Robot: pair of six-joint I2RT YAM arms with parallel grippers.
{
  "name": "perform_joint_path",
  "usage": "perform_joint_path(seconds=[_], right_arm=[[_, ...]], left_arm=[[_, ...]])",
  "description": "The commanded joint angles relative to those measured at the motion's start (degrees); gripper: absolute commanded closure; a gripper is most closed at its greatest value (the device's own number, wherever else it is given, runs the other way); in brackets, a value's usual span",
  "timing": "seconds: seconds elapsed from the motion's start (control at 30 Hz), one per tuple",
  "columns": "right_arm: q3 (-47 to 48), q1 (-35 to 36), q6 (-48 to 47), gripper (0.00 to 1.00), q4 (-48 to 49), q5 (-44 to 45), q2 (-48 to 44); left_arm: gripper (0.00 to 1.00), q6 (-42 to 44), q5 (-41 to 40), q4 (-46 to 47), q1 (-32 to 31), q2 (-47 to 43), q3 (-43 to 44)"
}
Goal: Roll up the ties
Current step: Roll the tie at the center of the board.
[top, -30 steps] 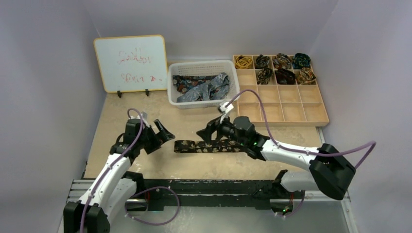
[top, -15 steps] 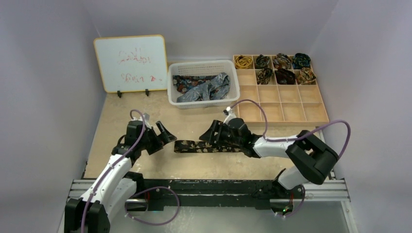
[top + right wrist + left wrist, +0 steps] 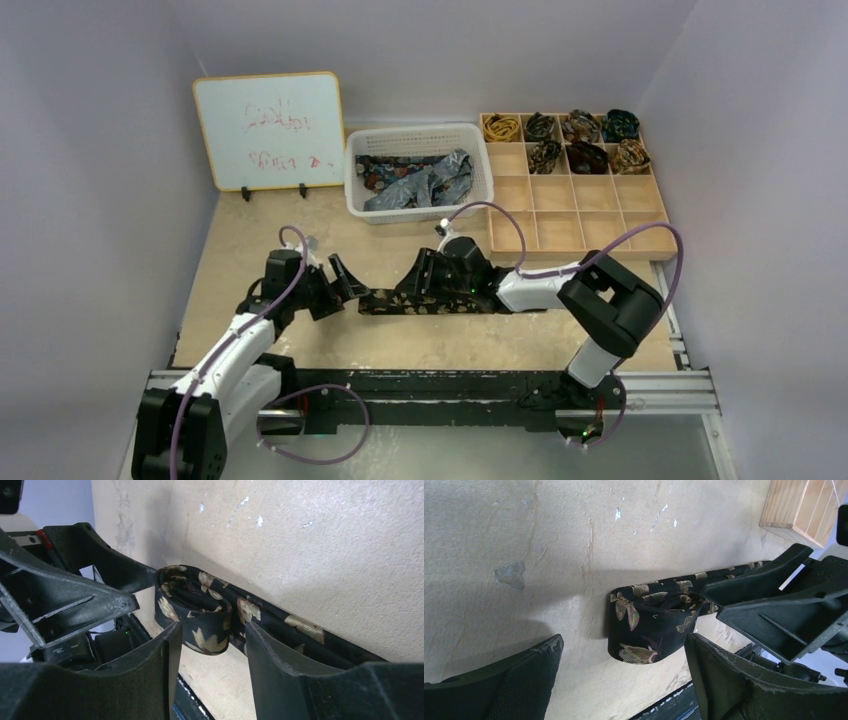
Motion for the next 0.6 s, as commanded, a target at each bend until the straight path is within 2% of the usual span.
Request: perform_joint_path(seconds=[0.0,0.33,0.43,0.57], right_arm=[[1.71,0.09,0.49,0.49,-1.92,-0.99,1.49],[1.28,0.07,0.88,0.55,-1.13,-2.83,3.64],[1.38,0.12,0.91,0.58,-2.75,-1.81,3.43],[2.11,0.14,-0.52,0.58,-4.03,0.38,2.02]], left_arm=[[0.11,1.49,2.86,3.89,0.47,0.76,-1.10],[0.13,1.93,4.95,5.42,0.47,2.47,-1.76],[0.15,2.18,5.82,6.06,0.47,2.97,-1.86],[0.17,2.37,6.67,6.89,0.47,3.61,-2.00]])
